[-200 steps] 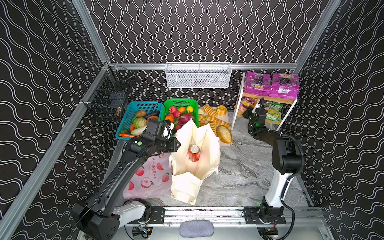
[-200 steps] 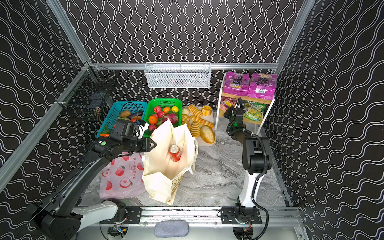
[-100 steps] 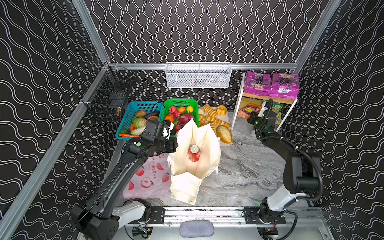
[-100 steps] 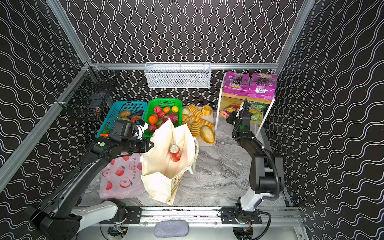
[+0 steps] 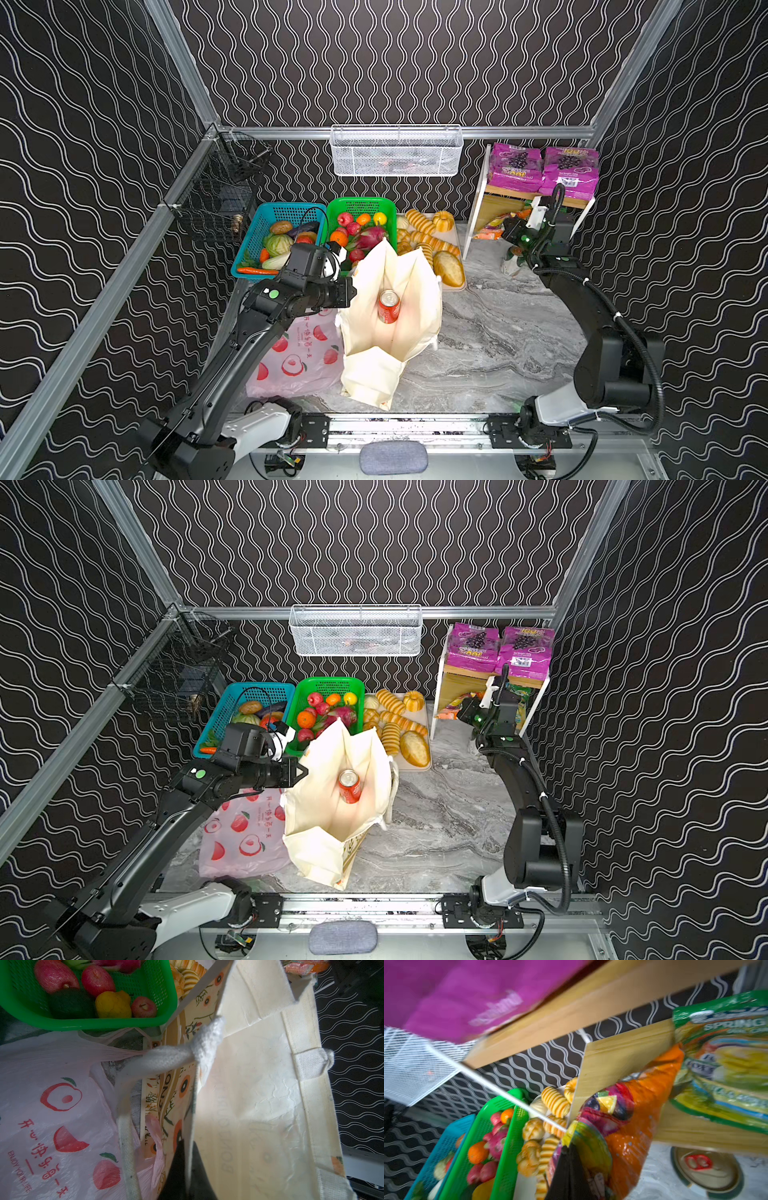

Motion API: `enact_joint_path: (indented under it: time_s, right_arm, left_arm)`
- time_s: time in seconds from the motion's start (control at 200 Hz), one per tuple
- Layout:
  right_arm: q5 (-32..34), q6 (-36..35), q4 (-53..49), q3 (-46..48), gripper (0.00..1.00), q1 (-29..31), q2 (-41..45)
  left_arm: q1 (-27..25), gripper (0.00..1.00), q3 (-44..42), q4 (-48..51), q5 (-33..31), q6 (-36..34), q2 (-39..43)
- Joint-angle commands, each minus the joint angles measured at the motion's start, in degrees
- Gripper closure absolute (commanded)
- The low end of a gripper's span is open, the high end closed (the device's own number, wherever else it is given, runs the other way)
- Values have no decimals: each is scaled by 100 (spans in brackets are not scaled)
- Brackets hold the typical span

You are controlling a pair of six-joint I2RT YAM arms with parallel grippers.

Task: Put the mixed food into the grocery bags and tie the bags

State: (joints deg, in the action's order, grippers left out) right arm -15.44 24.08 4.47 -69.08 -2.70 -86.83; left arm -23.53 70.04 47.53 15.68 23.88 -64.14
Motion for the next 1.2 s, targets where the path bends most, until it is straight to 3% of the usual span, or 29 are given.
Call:
enact_joint_path:
  time_s: [0.0,0.23,0.355,0.4,0.43,0.51,0.561,0.616,0.671,0.726,0.811,0.926,1.021,1.196]
  right_arm:
    - [-599,46,-516,-176,100,-3,334]
    - [-1715,-59,-1522,-328,100,85,1350]
    - [-1141,-135,-2129,-182,100,204,1639]
    - [-597,-209,-2306,37,100,200,1685]
    - [-28,-156,-2497,170,81,200,1687]
    - [827,-37,-2624,623,47,95,1536]
    - [1078,42,-2770,740,40,-24,1287]
    - [1546,488,-3101,740,23,-161,960]
    - [1699,797,-3405,705,18,-336,650]
    - [2328,1115,-3454,832,6,-394,398]
    - [2066,911,-3135,992,4,-666,-26]
    - [2359,691,-3442,671,1,-678,-703]
    - [2514,645,-3272,771,1,-688,-875]
    - [2216,463,-2932,1015,1,-664,-1163]
  left_arm:
    - [13,100,-8,-98,126,47,18]
    - [7,100,-15,-131,137,47,42]
    - [15,100,-94,-247,221,131,59]
    - [11,100,-124,-278,255,167,68]
    - [9,100,-146,-306,280,184,78]
    - [14,100,-173,-338,304,224,114]
    - [7,100,-199,-369,315,255,129]
    - [12,100,-203,-399,360,271,123]
    - [9,100,-178,-386,358,270,96]
    - [11,100,-188,-392,348,273,79]
    - [11,100,-258,-485,382,319,81]
    - [10,100,-236,-456,403,291,29]
    - [12,100,-205,-407,344,258,7]
    - [10,100,-142,-359,304,218,-22]
